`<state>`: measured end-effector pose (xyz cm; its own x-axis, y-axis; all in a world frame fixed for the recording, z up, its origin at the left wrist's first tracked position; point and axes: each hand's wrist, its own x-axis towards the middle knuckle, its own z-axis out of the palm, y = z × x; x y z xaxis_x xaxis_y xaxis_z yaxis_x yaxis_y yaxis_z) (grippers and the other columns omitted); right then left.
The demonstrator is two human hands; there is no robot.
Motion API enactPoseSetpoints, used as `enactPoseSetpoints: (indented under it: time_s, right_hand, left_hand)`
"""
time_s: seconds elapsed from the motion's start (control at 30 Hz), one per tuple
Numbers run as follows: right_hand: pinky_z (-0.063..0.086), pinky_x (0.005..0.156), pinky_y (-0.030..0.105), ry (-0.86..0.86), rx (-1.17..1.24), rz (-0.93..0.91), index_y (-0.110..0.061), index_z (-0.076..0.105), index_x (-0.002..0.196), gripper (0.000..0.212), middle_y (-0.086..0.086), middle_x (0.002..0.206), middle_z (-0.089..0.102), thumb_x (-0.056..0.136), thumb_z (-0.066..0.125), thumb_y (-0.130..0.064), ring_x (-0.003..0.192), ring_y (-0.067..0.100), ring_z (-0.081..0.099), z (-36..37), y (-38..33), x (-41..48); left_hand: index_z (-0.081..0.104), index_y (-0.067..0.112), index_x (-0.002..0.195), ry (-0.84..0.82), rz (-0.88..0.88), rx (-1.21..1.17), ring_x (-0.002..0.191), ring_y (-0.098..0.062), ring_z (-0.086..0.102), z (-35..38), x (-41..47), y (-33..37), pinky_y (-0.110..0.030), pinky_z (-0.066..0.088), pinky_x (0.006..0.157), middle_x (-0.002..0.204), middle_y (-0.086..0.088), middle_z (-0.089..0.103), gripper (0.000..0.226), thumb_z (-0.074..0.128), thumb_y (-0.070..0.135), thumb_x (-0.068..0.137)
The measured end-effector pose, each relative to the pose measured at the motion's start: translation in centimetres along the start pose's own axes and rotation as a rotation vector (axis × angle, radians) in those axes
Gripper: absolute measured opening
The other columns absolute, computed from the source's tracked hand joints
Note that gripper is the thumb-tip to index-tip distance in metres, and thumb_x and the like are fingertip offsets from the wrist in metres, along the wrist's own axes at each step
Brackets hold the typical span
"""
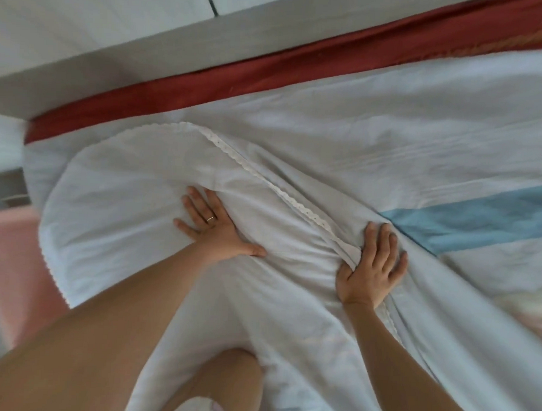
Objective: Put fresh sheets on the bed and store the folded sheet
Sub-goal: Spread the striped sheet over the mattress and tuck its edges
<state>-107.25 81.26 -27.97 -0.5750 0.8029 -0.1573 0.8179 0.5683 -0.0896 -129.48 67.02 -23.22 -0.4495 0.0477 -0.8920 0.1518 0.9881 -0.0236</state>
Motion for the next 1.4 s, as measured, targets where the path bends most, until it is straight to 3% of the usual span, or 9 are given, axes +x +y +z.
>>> enactPoseSetpoints:
  time_s: [0.23, 0.4, 0.5, 0.57, 0.67, 0.77, 0.9, 1.17, 1.4]
  right_hand:
    - [0.008, 0.114, 0.044, -0.039, 0.051, -0.008, -0.016, 0.03, 0.145, 0.071, 0.012, 0.149, 0.036, 0.081, 0.039, -0.046, 0.137, 0.026, 0.025, -0.6, -0.9, 0.2]
    - [0.026, 0.107, 0.047, -0.178, 0.011, 0.213, -0.017, 0.024, 0.148, 0.093, 0.01, 0.155, 0.023, 0.073, 0.075, -0.034, 0.138, 0.031, 0.029, -5.1, 0.6, -2.3]
    - [0.025, 0.106, 0.046, -0.256, -0.094, 0.4, -0.017, 0.009, 0.151, 0.099, 0.01, 0.157, 0.011, 0.076, 0.074, -0.033, 0.139, 0.032, 0.022, -8.3, 3.3, -3.6]
    - [0.028, 0.102, 0.046, -0.369, -0.149, 0.472, -0.019, 0.008, 0.15, 0.096, 0.009, 0.154, 0.018, 0.079, 0.072, -0.028, 0.136, 0.032, 0.025, -10.0, 5.7, -4.0]
    - [0.036, 0.096, 0.045, -0.515, -0.11, 0.574, -0.031, 0.002, 0.149, 0.095, 0.006, 0.15, 0.022, 0.082, 0.068, -0.021, 0.129, 0.031, 0.034, -10.9, 8.4, -4.7]
    - [0.043, 0.085, 0.039, -0.581, -0.006, 0.586, -0.032, 0.014, 0.148, 0.073, 0.011, 0.13, 0.046, 0.09, 0.054, -0.017, 0.115, 0.032, 0.052, -11.0, 10.4, -5.0]
    - [0.044, 0.08, 0.034, -0.425, -0.157, 0.456, -0.009, 0.055, 0.118, 0.028, 0.017, 0.116, 0.06, 0.095, 0.038, -0.008, 0.108, 0.034, 0.058, -12.6, 12.2, -1.4]
    - [0.034, 0.099, 0.039, -0.034, 0.006, 0.438, -0.003, 0.047, 0.13, 0.038, 0.021, 0.135, 0.041, 0.095, 0.033, 0.002, 0.121, 0.037, 0.046, -16.8, 14.2, 13.1]
    - [0.034, 0.088, 0.034, 0.074, 0.143, 0.386, -0.011, 0.047, 0.13, 0.052, 0.015, 0.133, 0.04, 0.087, 0.032, 0.014, 0.122, 0.034, 0.036, -16.9, 13.3, 20.5]
  left_hand:
    - [-0.049, 0.009, 0.127, 0.098, 0.01, 0.017, 0.129, -0.037, -0.043, 0.6, 0.4, -0.7, -0.064, -0.017, 0.102, 0.135, -0.02, -0.051, 0.168, 0.077, 0.074, 0.037]
    - [-0.029, 0.008, 0.142, 0.23, 0.005, -0.017, 0.139, -0.033, -0.027, 1.4, -1.8, 0.1, -0.064, -0.006, 0.107, 0.149, -0.019, -0.032, 0.16, 0.084, 0.062, 0.042]
    - [0.002, 0.013, 0.149, 0.579, 0.296, -0.05, 0.143, -0.036, 0.01, 3.5, -3.9, 0.5, -0.06, 0.02, 0.106, 0.154, -0.024, 0.005, 0.121, 0.084, 0.027, 0.061]
    - [0.017, 0.015, 0.144, 0.743, 0.605, -0.016, 0.129, -0.039, 0.038, 4.5, -5.5, 1.6, -0.048, 0.046, 0.086, 0.149, -0.026, 0.024, 0.093, 0.07, -0.001, 0.069]
    - [0.018, 0.021, 0.149, 0.673, 0.837, 0.135, 0.119, -0.036, 0.048, 3.7, -6.1, 4.4, -0.033, 0.05, 0.058, 0.156, -0.019, 0.01, 0.084, 0.059, -0.006, 0.081]
    - [0.03, 0.017, 0.145, 0.533, 0.734, 0.212, 0.116, -0.036, 0.048, 2.7, -4.9, 6.3, -0.044, 0.049, 0.078, 0.154, -0.013, 0.017, 0.062, 0.054, 0.008, 0.089]
    - [0.052, 0.004, 0.117, 0.617, 0.705, 0.23, 0.105, -0.042, 0.049, 1.0, -4.1, 8.3, -0.048, 0.043, 0.079, 0.122, -0.023, 0.046, 0.026, 0.043, 0.011, 0.094]
    - [0.047, -0.005, 0.114, 0.792, 0.697, 0.231, 0.108, -0.042, 0.047, 0.4, -1.6, 13.1, -0.049, 0.041, 0.086, 0.117, -0.029, 0.049, 0.025, 0.036, 0.008, 0.096]
    - [0.053, -0.009, 0.1, 0.979, 0.692, 0.094, 0.101, -0.045, 0.048, -1.0, 1.7, 15.7, -0.051, 0.035, 0.084, 0.105, -0.034, 0.054, 0.02, 0.042, 0.005, 0.093]
